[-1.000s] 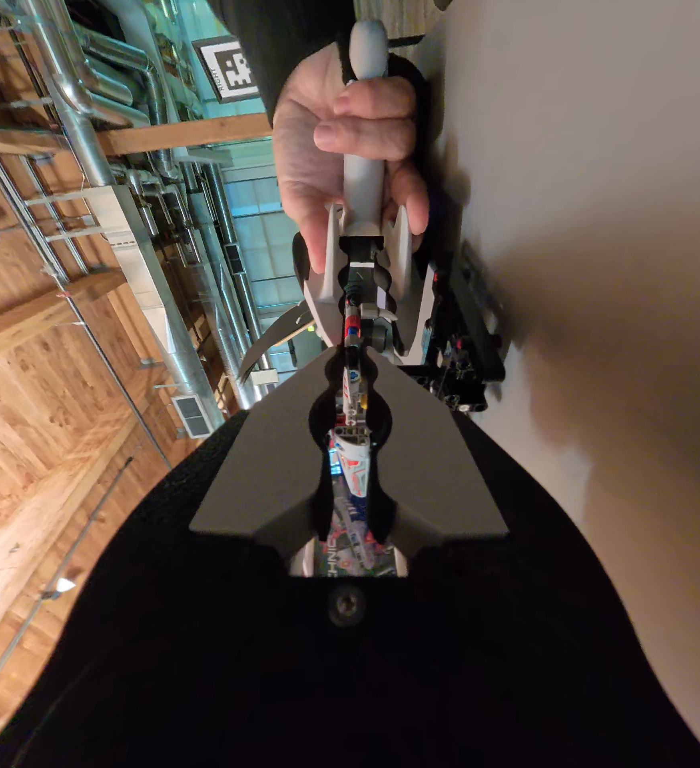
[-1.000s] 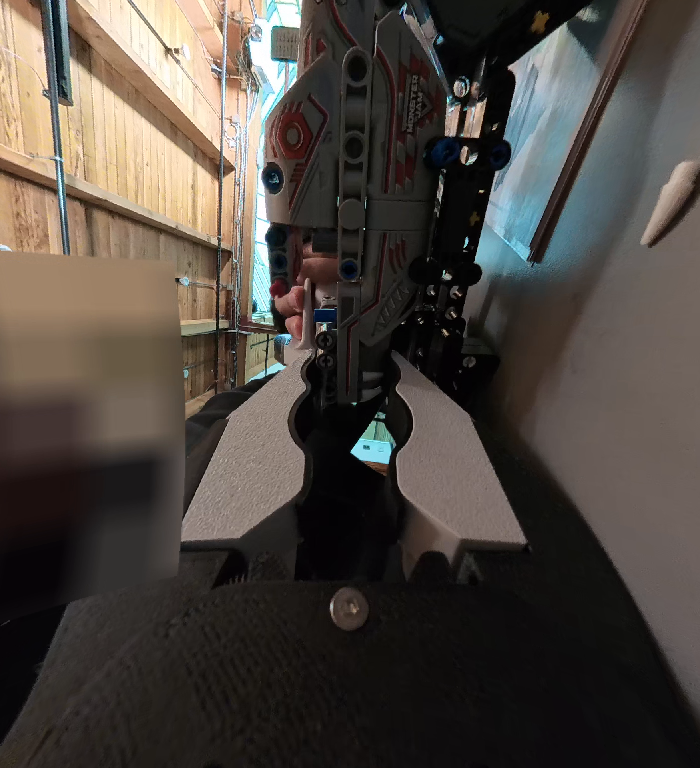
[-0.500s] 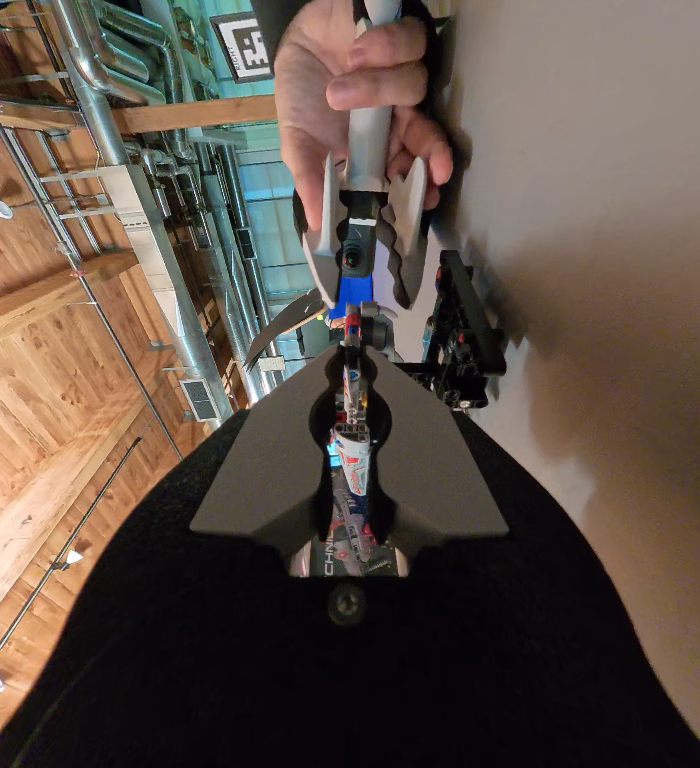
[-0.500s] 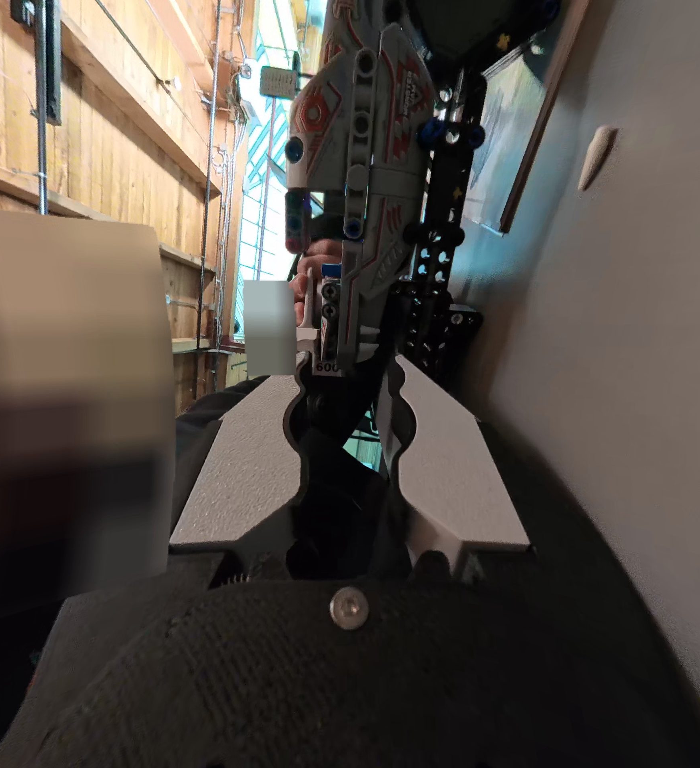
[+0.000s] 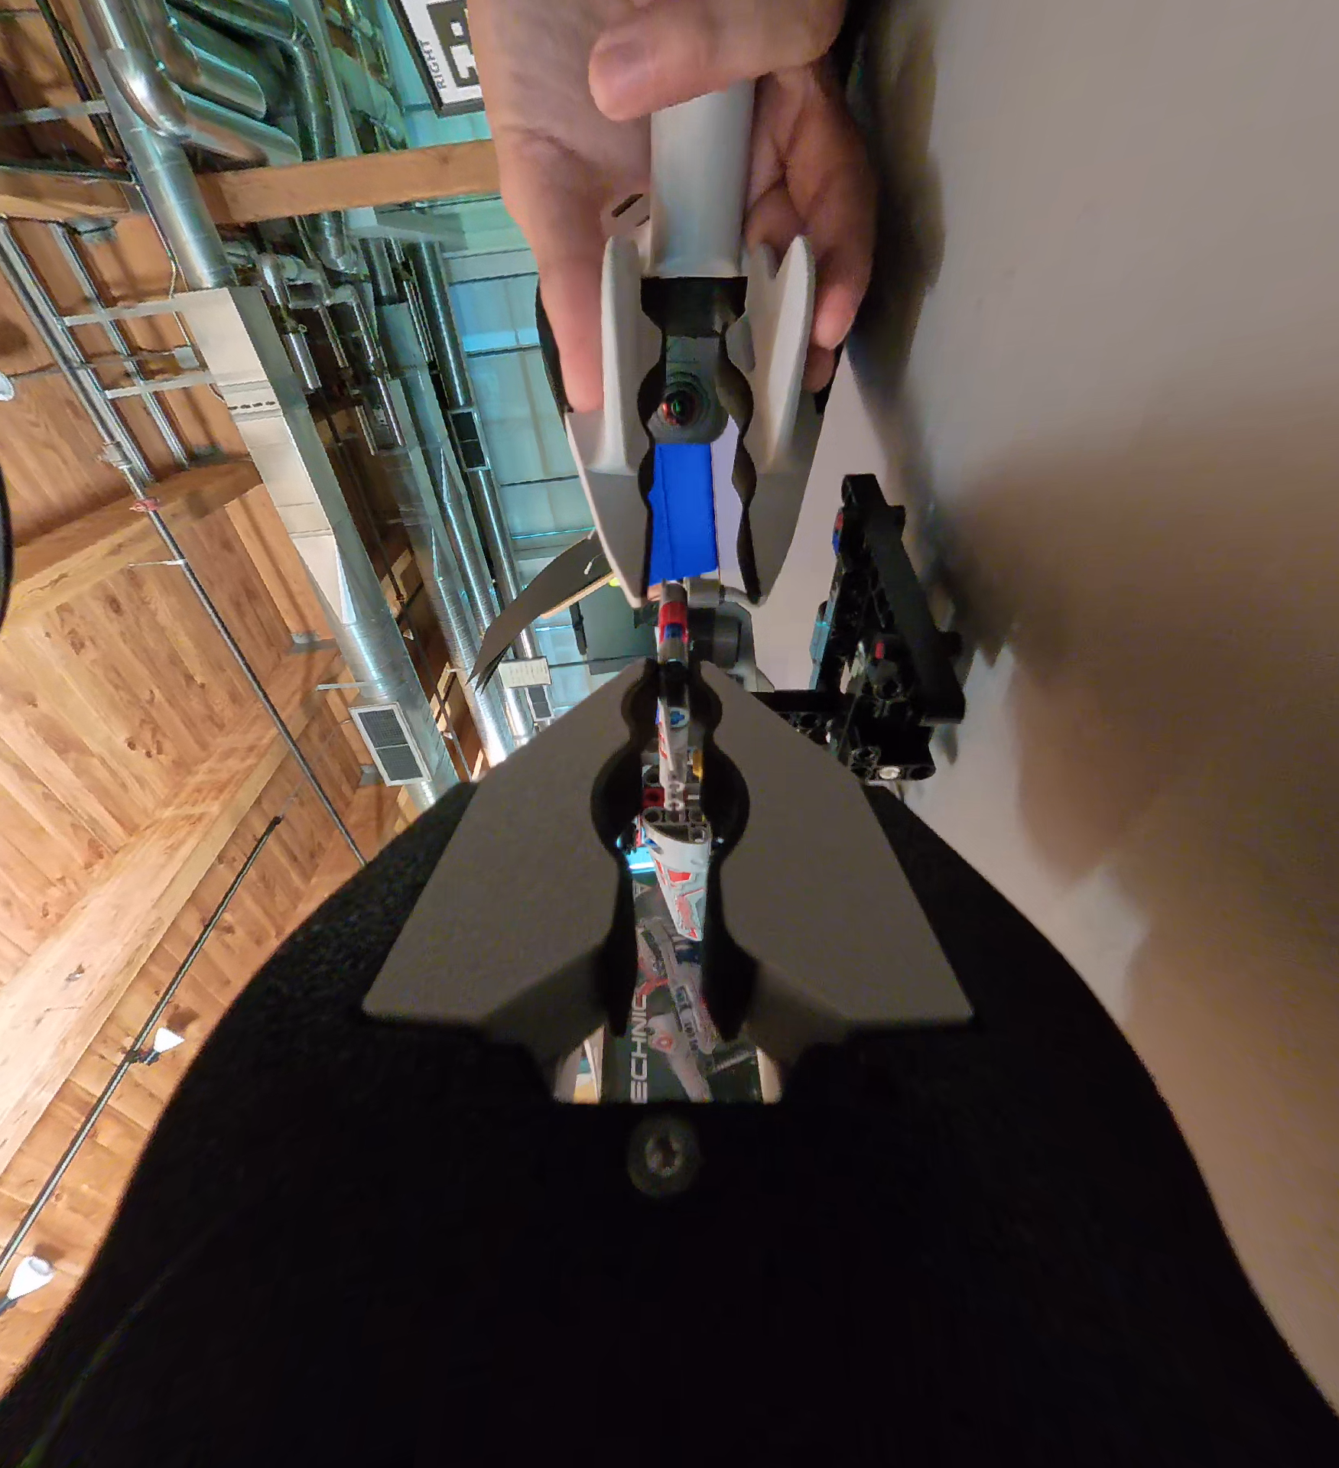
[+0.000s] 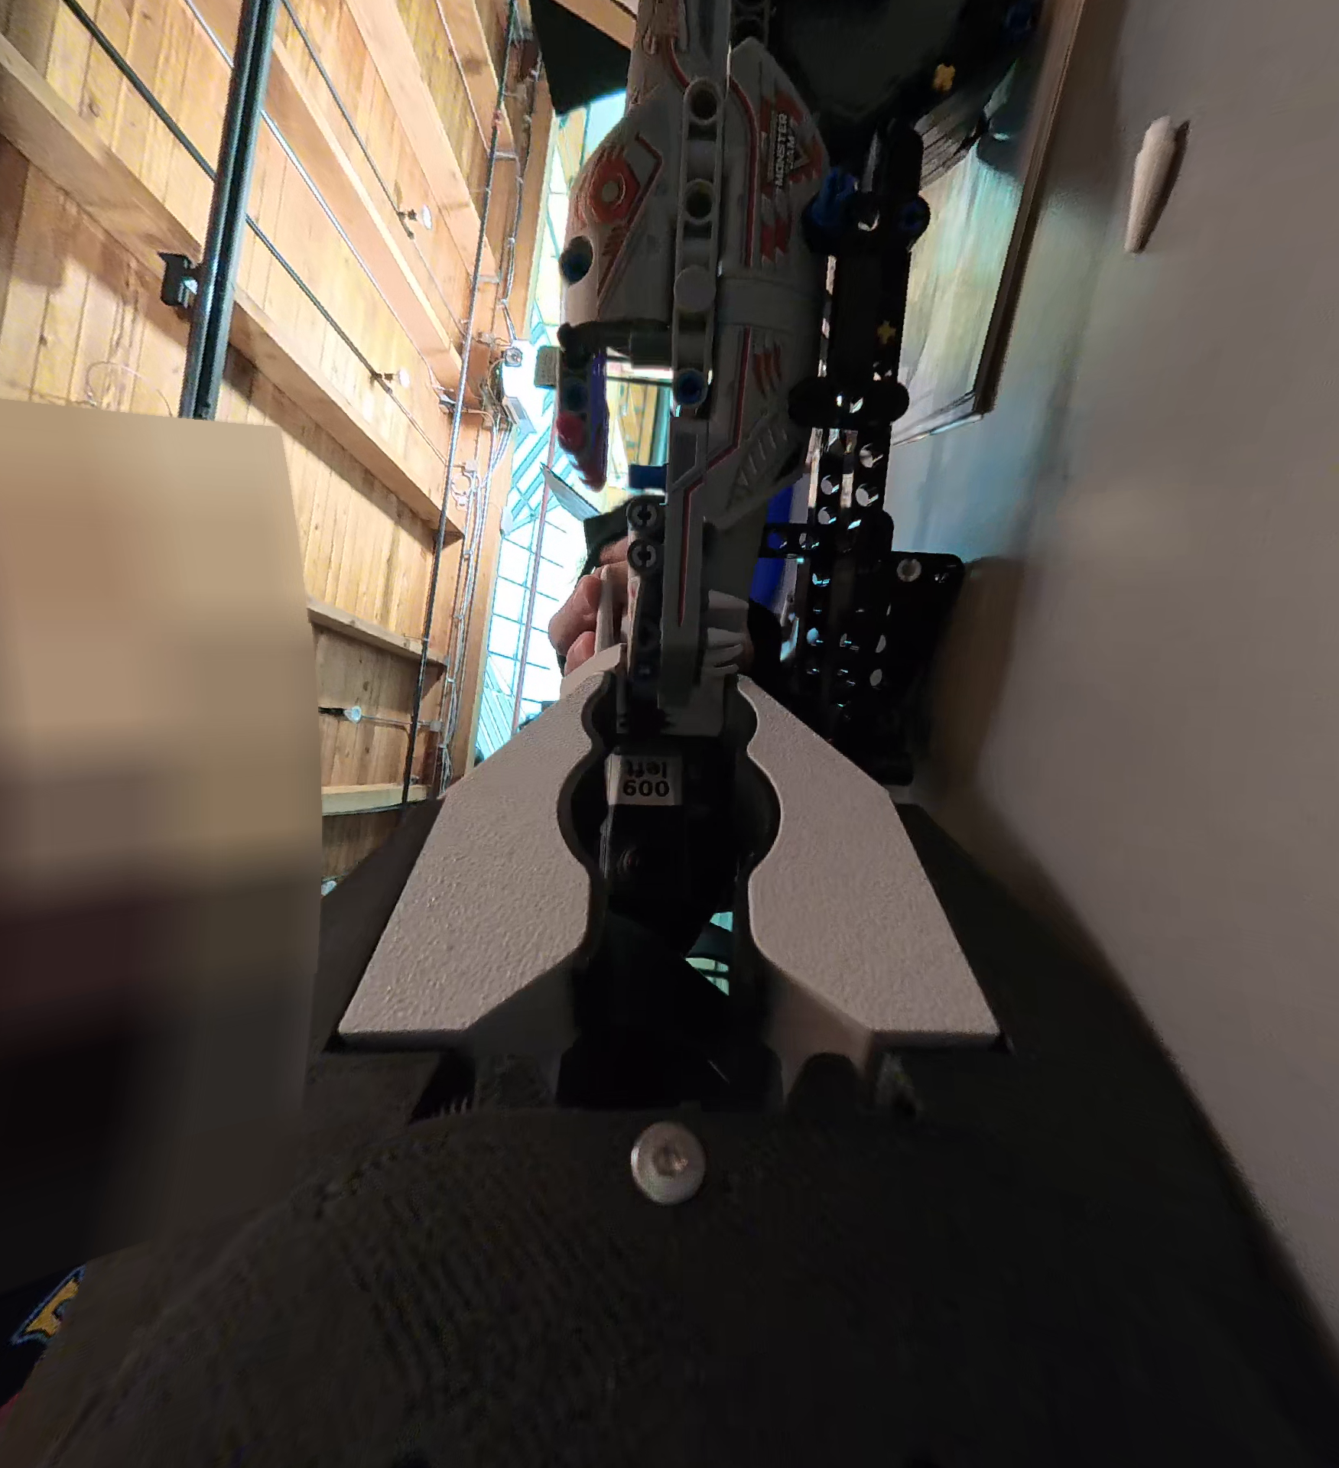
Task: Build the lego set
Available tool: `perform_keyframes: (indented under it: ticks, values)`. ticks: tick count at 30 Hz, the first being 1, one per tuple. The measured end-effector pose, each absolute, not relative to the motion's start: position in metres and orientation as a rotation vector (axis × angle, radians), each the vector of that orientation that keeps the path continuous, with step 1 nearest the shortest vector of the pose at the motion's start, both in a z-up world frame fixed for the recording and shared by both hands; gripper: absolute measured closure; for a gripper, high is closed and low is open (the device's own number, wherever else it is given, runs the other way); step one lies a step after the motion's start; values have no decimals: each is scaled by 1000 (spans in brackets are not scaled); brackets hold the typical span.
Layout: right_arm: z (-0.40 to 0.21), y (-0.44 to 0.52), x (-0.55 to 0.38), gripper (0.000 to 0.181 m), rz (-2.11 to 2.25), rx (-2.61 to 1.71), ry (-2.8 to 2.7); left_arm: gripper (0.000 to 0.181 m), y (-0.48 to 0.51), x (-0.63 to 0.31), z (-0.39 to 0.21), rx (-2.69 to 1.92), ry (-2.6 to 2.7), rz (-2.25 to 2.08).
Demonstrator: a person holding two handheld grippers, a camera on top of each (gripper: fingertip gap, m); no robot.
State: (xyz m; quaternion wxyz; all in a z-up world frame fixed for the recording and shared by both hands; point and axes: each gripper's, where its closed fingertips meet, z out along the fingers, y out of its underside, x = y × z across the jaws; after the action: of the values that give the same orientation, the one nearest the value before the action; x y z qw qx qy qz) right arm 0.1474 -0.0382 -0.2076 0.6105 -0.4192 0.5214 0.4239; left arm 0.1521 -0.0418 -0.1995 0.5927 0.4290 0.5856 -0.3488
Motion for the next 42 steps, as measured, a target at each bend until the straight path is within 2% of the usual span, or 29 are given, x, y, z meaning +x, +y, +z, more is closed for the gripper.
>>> perform_keyframes:
  ticks: [1, 4, 21, 29, 30, 34, 36, 38, 39, 40, 42]
  values:
    - [-207, -38, 149, 154, 971, -964, 1202, 178, -41, 154, -200, 994, 1365, -804]
    - [-204, -37, 151, 149, 972, -965, 1216, 177, -40, 156, -200, 989, 1367, -795]
    - [-211, -33, 170, 155, 892, -911, 1266, 178, -39, 162, -202, 964, 1388, -781]
    - [-211, -31, 172, 155, 829, -862, 1274, 178, -35, 161, -204, 927, 1462, -928]
    - [-211, -31, 173, 150, 823, -855, 1275, 178, -35, 161, -204, 933, 1446, -925]
    - [-209, -32, 171, 155, 821, -894, 1245, 177, -34, 161, -201, 902, 1458, -977]
    - [-210, -31, 168, 150, 745, -1003, 1220, 178, -35, 161, -201, 902, 1448, -969]
    - [-209, -28, 160, 129, 708, -1111, 1187, 178, -36, 161, -202, 895, 1445, -965]
    - [-207, -27, 154, 124, 712, -1154, 1172, 177, -36, 161, -202, 895, 1440, -958]
    - [-207, -28, 149, 121, 700, -1200, 1161, 177, -36, 161, -202, 898, 1435, -949]
    - [-206, -39, 144, 127, 578, -1294, 1142, 178, -36, 161, -202, 903, 1427, -934]
